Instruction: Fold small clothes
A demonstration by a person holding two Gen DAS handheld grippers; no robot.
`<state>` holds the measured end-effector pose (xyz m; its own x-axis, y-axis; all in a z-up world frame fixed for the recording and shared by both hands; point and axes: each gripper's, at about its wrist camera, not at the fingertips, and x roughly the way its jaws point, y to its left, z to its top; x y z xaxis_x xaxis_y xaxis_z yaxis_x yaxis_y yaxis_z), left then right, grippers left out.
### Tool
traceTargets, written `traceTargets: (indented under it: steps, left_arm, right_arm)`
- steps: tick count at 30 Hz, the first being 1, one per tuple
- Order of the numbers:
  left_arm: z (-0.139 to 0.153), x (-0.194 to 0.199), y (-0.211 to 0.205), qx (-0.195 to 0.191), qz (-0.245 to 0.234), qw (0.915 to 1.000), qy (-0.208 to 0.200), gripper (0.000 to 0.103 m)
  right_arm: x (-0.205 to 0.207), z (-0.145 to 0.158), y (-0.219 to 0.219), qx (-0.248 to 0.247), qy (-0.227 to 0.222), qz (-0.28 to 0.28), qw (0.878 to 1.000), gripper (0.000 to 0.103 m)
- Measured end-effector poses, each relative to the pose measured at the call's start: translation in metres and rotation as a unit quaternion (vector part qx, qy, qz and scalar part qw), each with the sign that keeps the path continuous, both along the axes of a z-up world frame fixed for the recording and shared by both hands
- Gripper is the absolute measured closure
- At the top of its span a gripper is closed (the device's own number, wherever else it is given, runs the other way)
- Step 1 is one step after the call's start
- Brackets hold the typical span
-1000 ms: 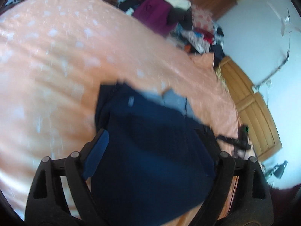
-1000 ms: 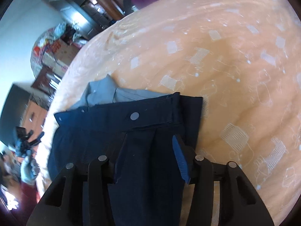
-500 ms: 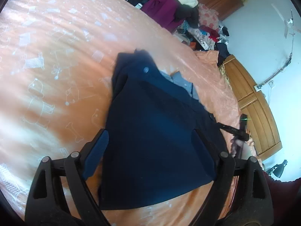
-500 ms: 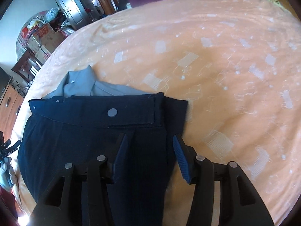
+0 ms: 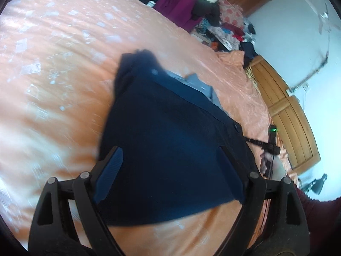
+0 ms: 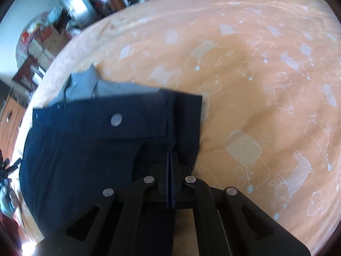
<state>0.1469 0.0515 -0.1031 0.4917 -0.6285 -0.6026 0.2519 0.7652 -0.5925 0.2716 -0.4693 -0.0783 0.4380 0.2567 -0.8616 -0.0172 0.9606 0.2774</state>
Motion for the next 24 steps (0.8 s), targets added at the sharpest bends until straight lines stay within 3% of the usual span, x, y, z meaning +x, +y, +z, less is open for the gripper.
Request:
traceTargets:
  steps: [1,2,5,7,9,11,12,13,15,17,20,21,24]
  left_arm:
    - [0.004,-0.007,-0.010,0.009,-0.015,0.9998,-0.004,0.015]
    - [0.006,-0.012,-0.019,0.017,-0.029,0.9994,-0.008,0.015]
    - [0.007,-0.028,-0.059,0.016,-0.087,0.9958,-0.020,0.014]
    - [-0.004,-0.029,-0.084,0.003,-0.117,0.9930,-0.008,0.012]
    - [-0.022,-0.024,-0.099,-0.022,-0.127,0.9915,0.013,0.011]
    - [-0.037,-0.016,-0.084,-0.031,-0.090,0.9950,0.031,0.014]
    - [-0.039,-0.014,-0.065,-0.057,-0.062,0.9957,0.039,0.022]
    - [-0.038,-0.015,-0.049,-0.067,-0.040,0.9961,0.041,0.024]
    - [-0.033,-0.025,-0.005,-0.040,0.032,0.9979,0.038,0.018]
    - [-0.032,-0.042,0.053,-0.046,0.114,0.9913,0.047,0.018]
    - [-0.017,-0.072,0.104,-0.024,0.187,0.9814,0.039,0.014]
    - [-0.009,-0.082,0.112,-0.018,0.201,0.9790,0.032,0.010]
    - [0.031,-0.117,0.106,0.031,0.216,0.9758,-0.013,0.000]
  right_arm:
    - [-0.007,0.014,0.002,-0.017,-0.020,0.003,1.000,0.085]
    - [-0.019,0.031,0.005,-0.024,-0.043,0.011,0.999,0.084]
    - [-0.067,0.072,0.024,0.035,-0.091,0.051,0.994,0.078]
    - [-0.098,0.070,0.049,0.086,-0.089,0.081,0.989,0.066]
    - [-0.122,0.042,0.080,0.098,-0.059,0.111,0.987,0.061]
    - [-0.131,0.010,0.089,0.112,-0.021,0.104,0.988,0.061]
    - [-0.135,-0.001,0.088,0.121,-0.018,0.092,0.988,0.061]
    - [-0.138,-0.004,0.084,0.132,-0.024,0.084,0.987,0.061]
    - [-0.140,-0.004,0.079,0.144,-0.025,0.072,0.987,0.061]
    - [-0.142,-0.001,0.081,0.131,-0.024,0.078,0.988,0.059]
    - [-0.146,0.008,0.090,0.094,-0.024,0.090,0.991,0.051]
    - [-0.149,0.013,0.093,0.084,-0.027,0.095,0.992,0.046]
    - [-0.166,0.033,0.108,0.060,-0.038,0.106,0.992,0.045]
